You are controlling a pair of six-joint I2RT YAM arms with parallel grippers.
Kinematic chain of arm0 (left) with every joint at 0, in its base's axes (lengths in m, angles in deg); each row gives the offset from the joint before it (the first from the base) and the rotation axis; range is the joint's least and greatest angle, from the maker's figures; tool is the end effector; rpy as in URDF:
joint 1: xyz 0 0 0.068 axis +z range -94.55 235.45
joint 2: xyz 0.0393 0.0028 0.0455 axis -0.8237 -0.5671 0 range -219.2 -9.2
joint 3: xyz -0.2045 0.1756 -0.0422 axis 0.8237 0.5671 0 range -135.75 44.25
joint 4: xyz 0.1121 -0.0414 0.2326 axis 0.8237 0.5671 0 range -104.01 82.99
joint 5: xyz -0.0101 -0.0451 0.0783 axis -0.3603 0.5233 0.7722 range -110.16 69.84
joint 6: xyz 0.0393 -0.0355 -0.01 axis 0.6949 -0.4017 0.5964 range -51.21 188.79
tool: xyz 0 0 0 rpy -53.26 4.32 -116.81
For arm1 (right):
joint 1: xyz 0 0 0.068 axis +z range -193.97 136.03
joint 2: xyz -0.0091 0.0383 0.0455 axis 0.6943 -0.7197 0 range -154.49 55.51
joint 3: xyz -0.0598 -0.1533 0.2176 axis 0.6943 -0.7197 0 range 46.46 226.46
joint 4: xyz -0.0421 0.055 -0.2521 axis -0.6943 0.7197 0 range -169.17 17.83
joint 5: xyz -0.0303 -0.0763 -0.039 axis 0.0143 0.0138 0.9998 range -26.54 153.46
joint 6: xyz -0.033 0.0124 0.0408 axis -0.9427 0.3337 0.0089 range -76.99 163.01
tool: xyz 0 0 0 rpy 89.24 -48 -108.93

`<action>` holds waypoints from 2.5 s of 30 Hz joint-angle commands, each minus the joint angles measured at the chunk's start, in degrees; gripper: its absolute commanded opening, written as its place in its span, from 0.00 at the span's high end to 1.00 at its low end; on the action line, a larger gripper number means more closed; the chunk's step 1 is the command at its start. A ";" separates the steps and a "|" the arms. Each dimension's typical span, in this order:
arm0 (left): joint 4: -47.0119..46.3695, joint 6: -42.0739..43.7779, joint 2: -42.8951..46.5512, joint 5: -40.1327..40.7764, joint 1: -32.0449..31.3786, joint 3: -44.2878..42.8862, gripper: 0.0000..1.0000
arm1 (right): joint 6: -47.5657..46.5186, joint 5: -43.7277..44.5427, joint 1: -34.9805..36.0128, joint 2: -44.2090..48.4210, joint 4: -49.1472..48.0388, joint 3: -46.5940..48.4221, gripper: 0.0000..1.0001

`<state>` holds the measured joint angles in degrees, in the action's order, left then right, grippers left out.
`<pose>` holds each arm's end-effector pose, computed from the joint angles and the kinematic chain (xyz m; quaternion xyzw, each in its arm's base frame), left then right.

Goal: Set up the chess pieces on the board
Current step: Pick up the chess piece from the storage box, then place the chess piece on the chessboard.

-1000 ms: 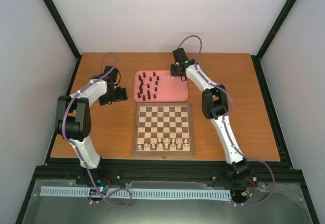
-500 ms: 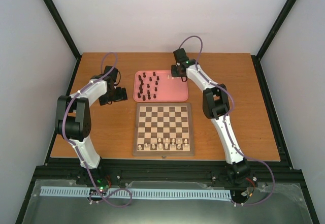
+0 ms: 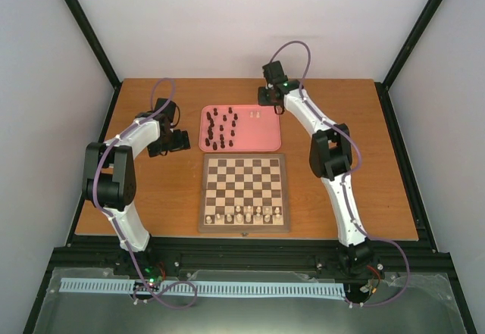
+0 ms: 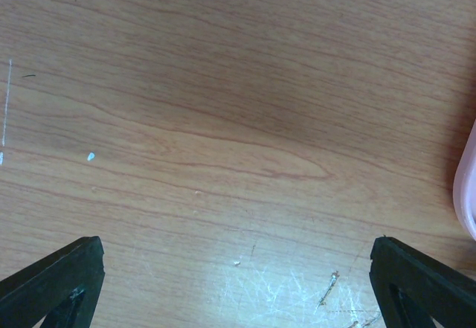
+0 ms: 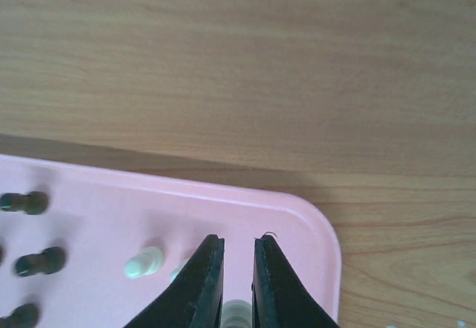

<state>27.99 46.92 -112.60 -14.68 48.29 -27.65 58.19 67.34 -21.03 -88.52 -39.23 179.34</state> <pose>0.3503 -0.0406 0.1886 -0.1333 0.9795 0.0098 0.1507 0.5115 0.2139 0.1948 -0.0526 0.9410 0.0785 0.3251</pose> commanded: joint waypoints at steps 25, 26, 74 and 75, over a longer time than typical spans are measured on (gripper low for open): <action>-0.69 0.68 4.48 1.28 -0.22 -0.81 0.00 | 6.20 -1.41 30.34 43.09 -13.77 -58.29 0.89; -0.67 0.62 4.68 1.37 -0.22 -0.79 0.00 | 6.18 -0.82 31.75 42.89 -13.91 -58.67 0.89; -1.76 0.50 8.02 0.77 -0.22 1.28 0.00 | 10.14 1.18 44.39 40.57 -11.73 -63.49 0.89; -1.82 0.45 8.05 0.72 -0.22 1.32 0.00 | 10.13 1.18 44.36 40.39 -11.73 -63.50 0.89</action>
<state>27.16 46.94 -106.04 -14.00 48.29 -26.66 67.94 67.56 22.73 -46.79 -50.27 114.97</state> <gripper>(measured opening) 0.997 0.110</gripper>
